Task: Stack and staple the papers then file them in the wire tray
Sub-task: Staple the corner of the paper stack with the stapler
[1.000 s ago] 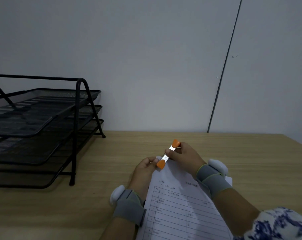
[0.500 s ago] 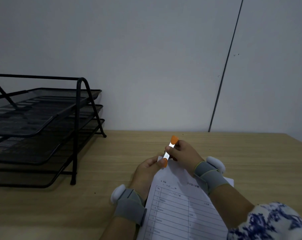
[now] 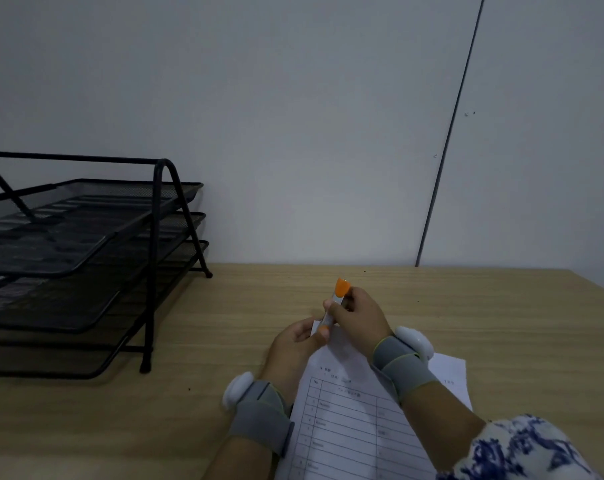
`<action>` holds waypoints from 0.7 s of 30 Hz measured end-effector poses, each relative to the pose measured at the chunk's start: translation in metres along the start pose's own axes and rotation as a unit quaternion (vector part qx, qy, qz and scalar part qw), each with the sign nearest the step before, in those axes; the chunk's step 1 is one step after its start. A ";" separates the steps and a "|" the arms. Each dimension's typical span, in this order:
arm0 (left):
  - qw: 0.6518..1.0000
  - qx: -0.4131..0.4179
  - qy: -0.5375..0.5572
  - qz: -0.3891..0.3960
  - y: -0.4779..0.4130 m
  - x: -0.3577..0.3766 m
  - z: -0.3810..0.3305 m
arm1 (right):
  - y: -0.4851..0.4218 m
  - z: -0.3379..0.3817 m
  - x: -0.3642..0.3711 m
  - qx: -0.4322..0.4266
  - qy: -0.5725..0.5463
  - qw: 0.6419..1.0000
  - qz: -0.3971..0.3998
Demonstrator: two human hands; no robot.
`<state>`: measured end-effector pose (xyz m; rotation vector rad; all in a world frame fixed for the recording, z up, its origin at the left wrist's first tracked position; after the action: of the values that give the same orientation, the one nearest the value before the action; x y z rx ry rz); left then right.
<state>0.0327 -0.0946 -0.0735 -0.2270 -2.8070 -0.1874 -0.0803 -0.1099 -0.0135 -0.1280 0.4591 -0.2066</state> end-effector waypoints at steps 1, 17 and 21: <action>1.000 -0.007 -0.014 0.010 0.000 0.001 0.001 | 0.000 -0.005 -0.003 0.008 -0.014 1.000 -0.007; 0.994 -0.034 -0.096 -0.025 0.000 -0.002 0.003 | 0.014 -0.081 -0.071 0.084 -0.058 0.980 -0.173; 0.995 -0.027 -0.093 -0.025 0.000 -0.002 0.003 | 0.018 -0.082 -0.074 0.073 0.062 0.983 -0.154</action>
<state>0.0341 -0.0945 -0.0768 -0.1966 -2.9976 -0.2670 -0.1792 -0.0823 -0.0580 -0.0407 0.5456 -0.5537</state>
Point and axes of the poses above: each hand's wrist, its own y-axis away from the middle knuckle, its own x-axis out of the palm, z = x × y, the point moved 8 cm from there along -y, towards the middle knuckle, and after that the axes turned 1 degree about -z, right-handed, at the moved point
